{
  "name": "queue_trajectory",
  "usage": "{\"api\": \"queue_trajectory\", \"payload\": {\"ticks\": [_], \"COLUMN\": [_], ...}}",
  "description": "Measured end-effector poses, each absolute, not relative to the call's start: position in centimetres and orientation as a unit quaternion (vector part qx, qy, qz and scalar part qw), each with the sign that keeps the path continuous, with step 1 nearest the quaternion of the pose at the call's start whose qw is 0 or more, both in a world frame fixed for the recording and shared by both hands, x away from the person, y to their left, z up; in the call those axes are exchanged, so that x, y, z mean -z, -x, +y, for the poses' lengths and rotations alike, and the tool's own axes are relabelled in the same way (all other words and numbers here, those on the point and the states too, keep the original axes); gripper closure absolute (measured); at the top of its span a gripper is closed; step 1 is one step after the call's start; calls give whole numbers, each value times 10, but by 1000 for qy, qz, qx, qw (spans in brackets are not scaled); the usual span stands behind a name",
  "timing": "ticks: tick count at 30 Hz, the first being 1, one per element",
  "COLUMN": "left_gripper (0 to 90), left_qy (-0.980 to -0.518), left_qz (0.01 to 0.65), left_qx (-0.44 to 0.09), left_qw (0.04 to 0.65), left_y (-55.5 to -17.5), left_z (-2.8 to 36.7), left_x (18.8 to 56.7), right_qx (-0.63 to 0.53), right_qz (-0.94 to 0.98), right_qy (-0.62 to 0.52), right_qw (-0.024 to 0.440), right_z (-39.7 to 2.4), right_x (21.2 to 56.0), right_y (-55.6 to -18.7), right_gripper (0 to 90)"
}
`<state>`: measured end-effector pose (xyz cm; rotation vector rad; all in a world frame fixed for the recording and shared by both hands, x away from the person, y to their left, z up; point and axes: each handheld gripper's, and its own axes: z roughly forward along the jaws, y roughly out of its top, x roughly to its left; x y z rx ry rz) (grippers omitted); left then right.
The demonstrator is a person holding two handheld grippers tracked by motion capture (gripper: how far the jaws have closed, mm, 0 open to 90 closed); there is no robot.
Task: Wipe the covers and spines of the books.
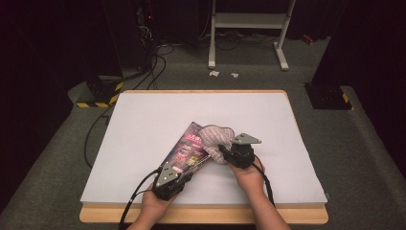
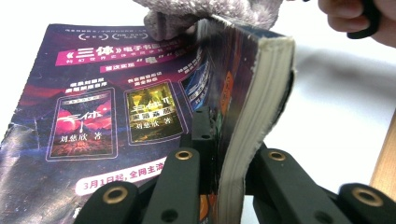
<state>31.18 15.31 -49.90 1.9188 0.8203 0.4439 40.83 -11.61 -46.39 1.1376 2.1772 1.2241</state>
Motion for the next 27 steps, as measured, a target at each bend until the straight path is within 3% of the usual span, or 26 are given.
{"api": "queue_trajectory", "payload": {"ticks": [18, 27], "left_gripper": [823, 824], "left_qy": [-784, -780], "left_qz": [338, 342], "left_qx": [-185, -183], "left_qw": [486, 491], "left_y": [-309, -309], "left_z": [156, 159], "left_x": [500, 499], "right_qx": [-365, -372], "right_qz": [758, 737], "right_qy": [-482, -498], "right_qw": [245, 265], "right_z": [-167, -183], "right_x": [492, 477], "right_y": [-447, -444], "right_gripper": [687, 687]}}
